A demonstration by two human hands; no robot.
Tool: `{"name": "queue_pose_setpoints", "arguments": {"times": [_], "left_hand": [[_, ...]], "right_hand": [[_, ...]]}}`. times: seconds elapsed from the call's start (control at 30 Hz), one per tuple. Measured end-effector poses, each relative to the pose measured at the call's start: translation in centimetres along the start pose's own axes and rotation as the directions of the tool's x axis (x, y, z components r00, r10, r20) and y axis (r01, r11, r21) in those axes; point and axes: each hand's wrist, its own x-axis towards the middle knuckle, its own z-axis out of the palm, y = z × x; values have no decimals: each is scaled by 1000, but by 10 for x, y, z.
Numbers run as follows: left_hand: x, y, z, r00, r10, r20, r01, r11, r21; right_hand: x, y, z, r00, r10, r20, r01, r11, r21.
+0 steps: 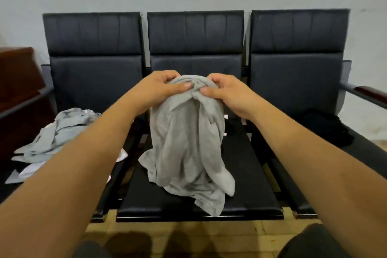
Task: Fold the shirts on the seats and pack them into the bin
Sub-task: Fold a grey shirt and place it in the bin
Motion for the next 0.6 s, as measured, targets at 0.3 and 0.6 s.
{"name": "queue_pose_setpoints", "arguments": {"times": [0.3, 0.6], "left_hand": [[-16, 6, -49, 970, -215, 118, 214, 977, 16], [-8, 43, -52, 988, -155, 3, 149, 945, -290]], "right_hand": [[-5, -34, -47, 961, 103, -256, -85, 993, 78], [-11, -39, -68, 982, 186, -27, -183, 979, 85]]}}
